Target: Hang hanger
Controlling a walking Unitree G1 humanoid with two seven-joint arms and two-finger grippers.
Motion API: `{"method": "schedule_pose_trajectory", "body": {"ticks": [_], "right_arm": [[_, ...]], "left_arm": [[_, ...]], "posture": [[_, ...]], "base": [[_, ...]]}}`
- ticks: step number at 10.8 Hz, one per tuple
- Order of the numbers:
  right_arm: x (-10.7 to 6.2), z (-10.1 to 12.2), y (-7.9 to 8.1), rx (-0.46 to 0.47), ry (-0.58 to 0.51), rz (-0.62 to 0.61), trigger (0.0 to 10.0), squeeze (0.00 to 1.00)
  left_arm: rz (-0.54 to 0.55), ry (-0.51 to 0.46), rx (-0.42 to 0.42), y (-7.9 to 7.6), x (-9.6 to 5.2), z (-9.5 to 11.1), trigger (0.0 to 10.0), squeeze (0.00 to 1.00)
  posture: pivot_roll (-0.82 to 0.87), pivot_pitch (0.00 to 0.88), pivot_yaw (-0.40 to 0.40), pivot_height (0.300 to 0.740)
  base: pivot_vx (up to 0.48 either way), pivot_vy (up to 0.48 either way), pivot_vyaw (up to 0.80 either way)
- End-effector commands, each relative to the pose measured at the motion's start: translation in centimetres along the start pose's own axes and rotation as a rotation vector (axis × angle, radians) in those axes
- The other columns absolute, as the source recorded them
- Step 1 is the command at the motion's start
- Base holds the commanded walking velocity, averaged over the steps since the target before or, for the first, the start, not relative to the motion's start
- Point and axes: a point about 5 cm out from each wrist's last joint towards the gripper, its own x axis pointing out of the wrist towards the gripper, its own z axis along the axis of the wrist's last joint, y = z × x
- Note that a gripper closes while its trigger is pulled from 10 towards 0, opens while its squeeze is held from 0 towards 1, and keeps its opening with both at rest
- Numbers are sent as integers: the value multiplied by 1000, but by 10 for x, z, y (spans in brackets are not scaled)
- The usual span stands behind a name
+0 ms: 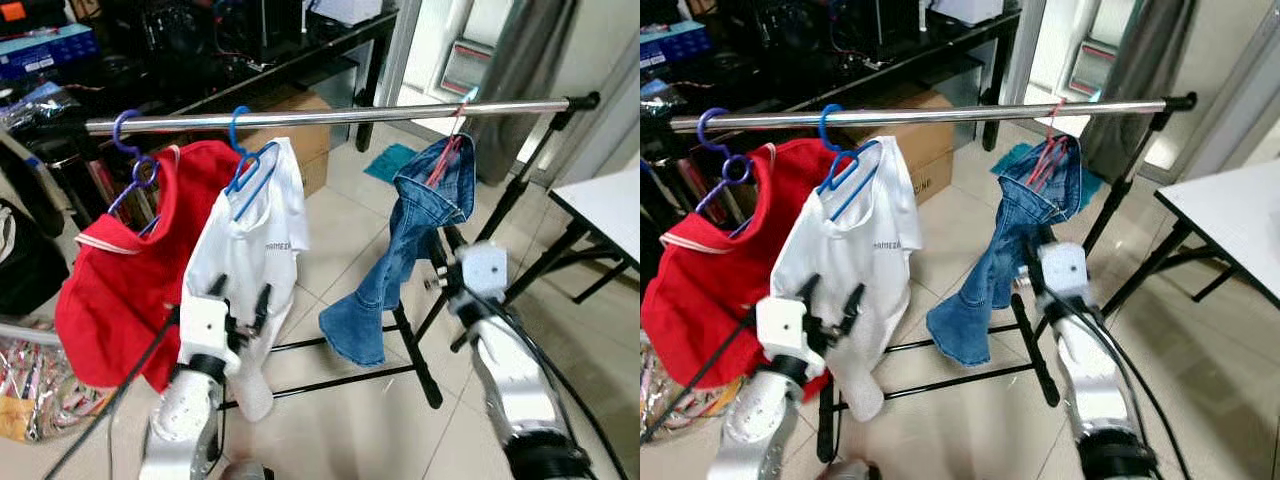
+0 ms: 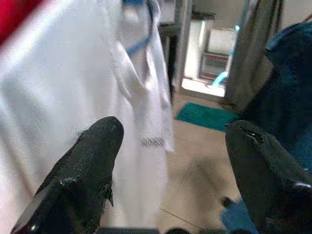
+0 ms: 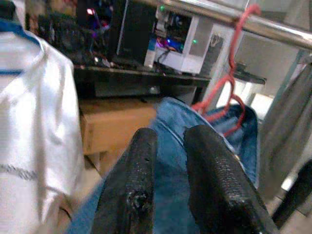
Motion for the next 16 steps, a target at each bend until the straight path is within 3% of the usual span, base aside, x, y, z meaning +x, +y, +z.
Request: {"method": "schedule_pose_trajectory", "body": {"ticks": [1, 3, 4, 5, 6, 7, 8, 11, 12, 13, 14, 15, 16], "right_arm": [[9, 15, 6, 27, -53, 13, 10000, 0], [11, 16, 11, 32, -62, 37, 10000, 0], [9, 12, 9, 31, -44, 33, 10000, 0], [7, 11, 7, 32, -33, 29, 10000, 0], [6, 10, 7, 31, -24, 27, 10000, 0], [6, 9, 10, 35, -20, 35, 10000, 0], [6, 9, 11, 39, -18, 39, 10000, 0], [10, 10, 14, 44, -17, 70, 10000, 0], [13, 11, 15, 43, -23, 82, 10000, 0], [14, 12, 15, 41, -25, 89, 10000, 0], [16, 13, 17, 41, -29, 96, 10000, 0], [17, 14, 19, 42, -36, 100, 10000, 0], [17, 15, 20, 43, -38, 100, 10000, 0]], "left_arm": [[-7, -146, 89, -3, 20, 32, 10000, 0], [-53, -214, 187, -6, 29, 49, 10000, 0], [-76, -237, 232, -5, 29, 53, 10000, 247], [-88, -245, 250, -4, 27, 54, 10000, 1000], [-90, -250, 264, -3, 25, 55, 10000, 1000], [-14, -269, 281, 4, 21, 60, 10000, 1000], [36, -279, 279, 8, 18, 62, 10000, 20], [197, -287, 255, 34, 11, 70, 10000, 0], [256, -257, 243, 45, 8, 67, 10000, 0], [261, -214, 203, 47, 8, 61, 10000, 0], [145, -97, 110, 33, 10, 40, 10000, 0], [95, -55, 51, 21, 9, 31, 10000, 0], [79, -47, 44, 18, 8, 29, 10000, 0]], "posture": [[290, 15, -58, 740], [290, 15, -58, 740], [293, 20, -59, 740], [292, 23, -59, 740], [294, 27, -58, 740], [298, 29, -56, 740], [300, 30, -57, 740], [328, 26, -73, 740], [328, 26, -73, 740], [328, 26, -73, 740], [351, 26, -90, 740], [348, 27, -89, 740], [345, 27, -87, 740]], "base": [[0, 0, 0], [0, 0, 0], [0, 0, 0], [0, 0, 0], [0, 0, 0], [0, 0, 0], [0, 0, 0], [0, 0, 0], [0, 0, 0], [0, 0, 0], [0, 0, 0], [0, 0, 0], [0, 0, 0]]}}
